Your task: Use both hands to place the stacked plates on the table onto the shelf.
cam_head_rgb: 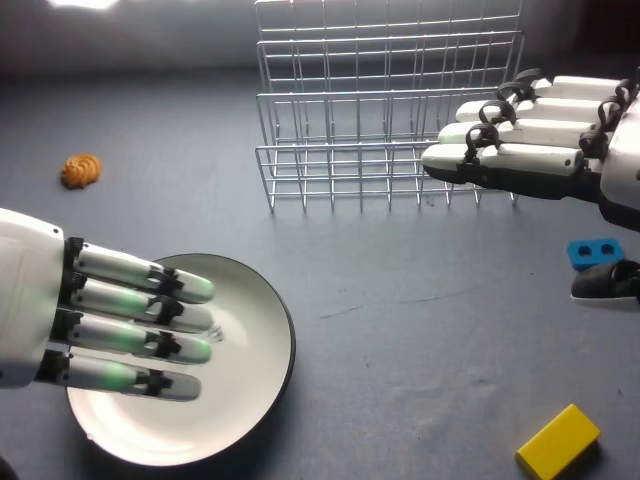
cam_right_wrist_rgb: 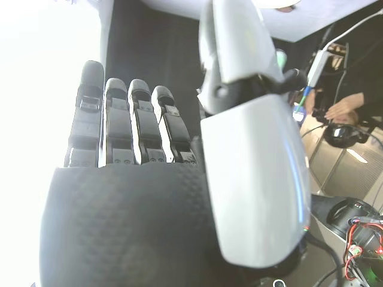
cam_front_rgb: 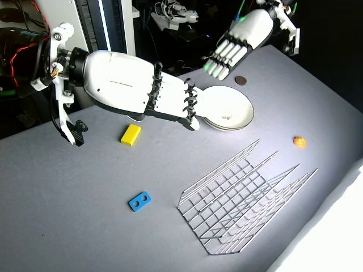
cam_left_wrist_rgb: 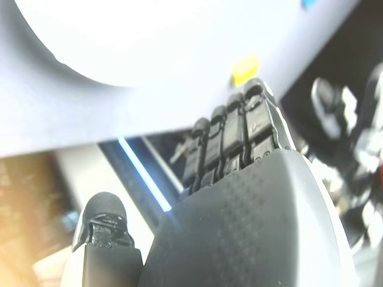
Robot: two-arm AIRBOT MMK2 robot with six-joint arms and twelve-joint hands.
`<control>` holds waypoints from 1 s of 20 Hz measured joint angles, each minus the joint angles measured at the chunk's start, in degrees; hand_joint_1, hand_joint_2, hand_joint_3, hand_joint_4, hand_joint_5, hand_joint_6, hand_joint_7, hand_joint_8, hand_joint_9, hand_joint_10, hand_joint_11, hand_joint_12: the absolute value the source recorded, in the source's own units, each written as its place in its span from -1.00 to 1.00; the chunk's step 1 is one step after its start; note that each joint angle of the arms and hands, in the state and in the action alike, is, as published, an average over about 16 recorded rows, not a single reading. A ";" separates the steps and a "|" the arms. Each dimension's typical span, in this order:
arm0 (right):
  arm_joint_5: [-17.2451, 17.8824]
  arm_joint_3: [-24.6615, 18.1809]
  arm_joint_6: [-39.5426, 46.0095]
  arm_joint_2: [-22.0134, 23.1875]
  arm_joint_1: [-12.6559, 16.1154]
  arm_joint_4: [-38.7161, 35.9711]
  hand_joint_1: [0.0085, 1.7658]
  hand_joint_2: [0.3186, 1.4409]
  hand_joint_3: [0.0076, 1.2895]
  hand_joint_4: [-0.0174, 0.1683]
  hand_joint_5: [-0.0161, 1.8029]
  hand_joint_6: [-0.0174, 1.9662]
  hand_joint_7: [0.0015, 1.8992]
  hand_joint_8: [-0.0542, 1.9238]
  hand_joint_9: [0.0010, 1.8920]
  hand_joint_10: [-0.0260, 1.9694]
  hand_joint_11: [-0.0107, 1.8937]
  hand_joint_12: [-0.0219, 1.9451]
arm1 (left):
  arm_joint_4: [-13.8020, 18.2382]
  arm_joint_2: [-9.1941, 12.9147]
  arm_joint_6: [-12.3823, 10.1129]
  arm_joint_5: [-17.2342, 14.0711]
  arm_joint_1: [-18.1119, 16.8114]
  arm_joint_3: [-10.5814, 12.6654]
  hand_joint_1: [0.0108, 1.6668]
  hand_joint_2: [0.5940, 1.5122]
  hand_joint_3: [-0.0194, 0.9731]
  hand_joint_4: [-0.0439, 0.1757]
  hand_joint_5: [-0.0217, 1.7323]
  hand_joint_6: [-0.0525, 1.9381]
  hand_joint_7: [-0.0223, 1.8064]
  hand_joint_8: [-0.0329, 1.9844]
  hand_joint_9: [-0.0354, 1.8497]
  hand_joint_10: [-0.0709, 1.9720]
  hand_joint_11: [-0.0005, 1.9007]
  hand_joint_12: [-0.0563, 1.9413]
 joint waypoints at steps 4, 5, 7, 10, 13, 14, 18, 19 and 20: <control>-0.64 0.01 -0.05 -0.05 0.13 -0.11 0.48 0.19 -0.98 -0.82 -0.89 -0.96 -0.90 -0.93 -0.92 -0.97 -0.97 -0.31 | -0.50 -1.23 -0.17 4.92 4.10 1.02 -0.98 0.28 -0.96 -0.60 -0.91 -0.93 -0.95 -0.97 -0.94 -0.92 -0.98 -0.93; -0.66 0.01 -0.08 -0.05 0.09 -0.17 0.49 0.19 -0.98 -0.82 -0.89 -0.96 -0.90 -0.93 -0.91 -0.97 -0.97 -0.29 | -0.59 -1.49 -0.23 5.92 5.05 1.34 -0.98 0.28 -0.96 -0.61 -0.91 -0.93 -0.95 -0.97 -0.94 -0.92 -0.98 -0.93; -0.59 0.01 -0.13 -0.05 0.01 -0.27 0.49 0.20 -0.98 -0.82 -0.89 -0.96 -0.90 -0.93 -0.91 -0.97 -0.97 -0.28 | -0.79 -1.97 -0.46 7.75 6.84 1.98 -0.99 0.28 -0.96 -0.61 -0.91 -0.93 -0.95 -0.97 -0.94 -0.92 -0.98 -0.93; -0.42 0.01 -0.22 -0.05 -0.12 -0.39 0.49 0.21 -0.98 -0.82 -0.89 -0.96 -0.91 -0.93 -0.92 -0.97 -0.97 -0.29 | -0.95 -2.59 -0.92 10.04 9.14 2.82 -0.99 0.29 -0.96 -0.61 -0.92 -0.93 -0.95 -0.97 -0.94 -0.92 -0.98 -0.93; -0.26 0.01 -0.32 -0.06 -0.24 -0.44 0.48 0.22 -0.98 -0.82 -0.89 -0.96 -0.91 -0.93 -0.92 -0.97 -0.97 -0.33 | -1.17 -3.16 -1.40 11.94 10.77 3.36 -0.99 0.29 -0.96 -0.61 -0.92 -0.93 -0.95 -0.97 -0.94 -0.92 -0.98 -0.93; -0.20 0.01 -0.36 -0.08 -0.29 -0.45 0.47 0.22 -0.98 -0.82 -0.90 -0.96 -0.91 -0.93 -0.93 -0.97 -0.97 -0.35 | -1.25 -3.32 -1.56 12.53 11.24 3.47 -0.99 0.29 -0.96 -0.61 -0.93 -0.93 -0.95 -0.97 -0.94 -0.92 -0.98 -0.93; -0.02 0.01 -0.57 -0.17 -0.53 -0.46 0.43 0.22 -0.98 -0.82 -0.90 -0.96 -0.92 -0.93 -0.94 -0.97 -0.97 -0.47 | -1.47 -3.79 -2.42 14.70 13.14 3.71 -0.99 0.28 -0.96 -0.62 -0.94 -0.93 -0.96 -0.97 -0.94 -0.92 -0.98 -0.93; 0.02 0.01 -0.63 -0.20 -0.59 -0.46 0.42 0.22 -0.98 -0.82 -0.90 -0.96 -0.93 -0.93 -0.95 -0.97 -0.97 -0.51 | -1.55 -3.89 -2.66 15.18 13.57 3.74 -0.99 0.28 -0.96 -0.62 -0.95 -0.94 -0.96 -0.97 -0.94 -0.92 -0.98 -0.93; 0.05 0.01 -0.70 -0.23 -0.64 -0.46 0.41 0.22 -0.98 -0.82 -0.90 -0.96 -0.93 -0.93 -0.95 -0.97 -0.97 -0.54 | -1.64 -4.00 -2.93 15.66 14.00 3.75 -0.99 0.28 -0.96 -0.62 -0.95 -0.94 -0.96 -0.97 -0.94 -0.92 -0.98 -0.93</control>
